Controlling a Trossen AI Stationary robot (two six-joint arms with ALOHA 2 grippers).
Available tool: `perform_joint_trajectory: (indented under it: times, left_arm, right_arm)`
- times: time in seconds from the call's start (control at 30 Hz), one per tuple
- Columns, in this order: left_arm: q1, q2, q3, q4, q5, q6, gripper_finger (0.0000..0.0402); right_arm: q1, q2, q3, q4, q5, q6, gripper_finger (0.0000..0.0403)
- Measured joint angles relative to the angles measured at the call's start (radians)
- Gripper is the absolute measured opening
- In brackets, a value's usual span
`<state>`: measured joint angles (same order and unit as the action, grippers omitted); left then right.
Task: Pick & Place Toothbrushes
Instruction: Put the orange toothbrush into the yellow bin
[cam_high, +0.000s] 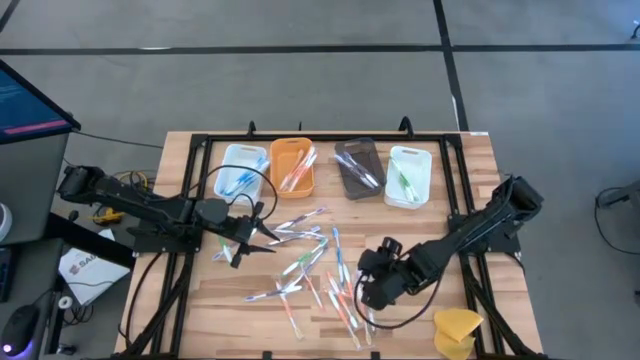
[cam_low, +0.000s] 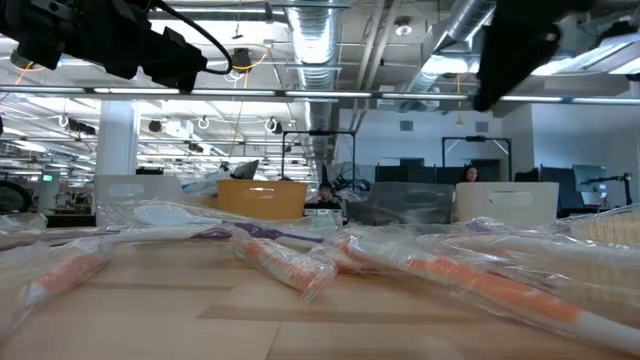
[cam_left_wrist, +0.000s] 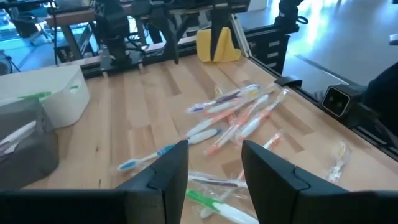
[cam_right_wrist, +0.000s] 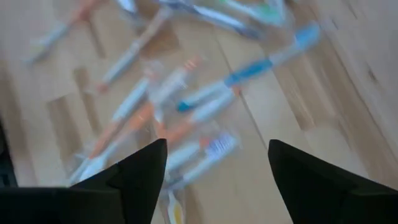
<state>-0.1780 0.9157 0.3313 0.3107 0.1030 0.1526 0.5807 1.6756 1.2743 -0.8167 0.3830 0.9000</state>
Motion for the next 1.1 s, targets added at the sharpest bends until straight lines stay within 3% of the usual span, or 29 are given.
perform_joint_trajectory:
  times: [0.1, 0.27, 0.4, 0.73, 1.1]
  left_arm:
    - [0.000, 0.000, 0.000, 0.000, -0.002, 0.004, 0.0145]
    - [0.000, 0.009, -0.001, -0.001, -0.006, -0.017, 0.0145]
    - [0.007, 0.023, -0.002, 0.000, -0.006, -0.081, 0.0145]
    - [0.013, 0.088, 0.000, 0.015, -0.005, -0.184, 0.0145]
    - [0.013, 0.108, -0.001, 0.014, -0.005, -0.195, 0.0145]
  right_arm:
    - [-0.003, 0.034, 0.001, 0.127, -0.017, -0.133, 0.0276]
    - [0.002, 0.115, 0.003, 0.240, -0.070, -0.140, 0.0276]
    - [-0.018, 0.210, 0.044, 0.218, -0.099, -0.124, 0.0276]
    - [-0.096, 0.389, 0.277, -0.059, -0.131, -0.076, 0.0276]
    - [-0.122, 0.440, 0.294, -0.118, -0.223, 0.071, 0.0276]
